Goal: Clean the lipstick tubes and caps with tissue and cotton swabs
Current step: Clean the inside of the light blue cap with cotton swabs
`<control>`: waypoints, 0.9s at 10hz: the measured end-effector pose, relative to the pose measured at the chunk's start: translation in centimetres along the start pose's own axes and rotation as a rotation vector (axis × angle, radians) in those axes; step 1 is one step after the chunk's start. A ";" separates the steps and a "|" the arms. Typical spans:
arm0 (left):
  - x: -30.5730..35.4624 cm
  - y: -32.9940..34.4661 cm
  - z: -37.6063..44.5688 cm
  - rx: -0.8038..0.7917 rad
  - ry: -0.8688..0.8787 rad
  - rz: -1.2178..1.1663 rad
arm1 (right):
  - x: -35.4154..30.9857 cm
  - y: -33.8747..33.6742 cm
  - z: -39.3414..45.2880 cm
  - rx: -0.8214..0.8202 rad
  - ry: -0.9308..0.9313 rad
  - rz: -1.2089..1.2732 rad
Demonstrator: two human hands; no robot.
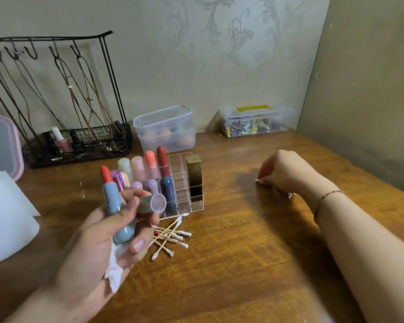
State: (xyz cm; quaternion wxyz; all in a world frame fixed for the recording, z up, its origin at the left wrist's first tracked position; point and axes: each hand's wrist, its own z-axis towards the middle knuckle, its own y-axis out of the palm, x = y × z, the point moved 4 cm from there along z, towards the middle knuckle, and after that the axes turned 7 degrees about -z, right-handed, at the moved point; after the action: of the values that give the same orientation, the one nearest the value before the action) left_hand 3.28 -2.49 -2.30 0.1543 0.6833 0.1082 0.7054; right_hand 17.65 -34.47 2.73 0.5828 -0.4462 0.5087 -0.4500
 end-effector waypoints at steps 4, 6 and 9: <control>2.7 4.2 -2.3 0.025 -0.049 -0.393 | -12.5 -4.4 -10.3 0.323 -0.680 0.632; 3.7 5.0 -2.6 0.112 -0.108 -0.435 | -14.9 -3.5 -12.7 0.206 -0.863 1.093; 4.2 5.0 -2.9 0.161 -0.122 -0.467 | -15.0 -3.4 -12.7 0.059 -0.631 1.650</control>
State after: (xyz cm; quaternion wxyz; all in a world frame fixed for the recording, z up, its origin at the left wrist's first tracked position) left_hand -0.09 -5.43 3.34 0.2642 0.6913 0.3096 0.5971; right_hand 3.61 -21.24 7.81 0.8463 -0.0249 0.4722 0.2452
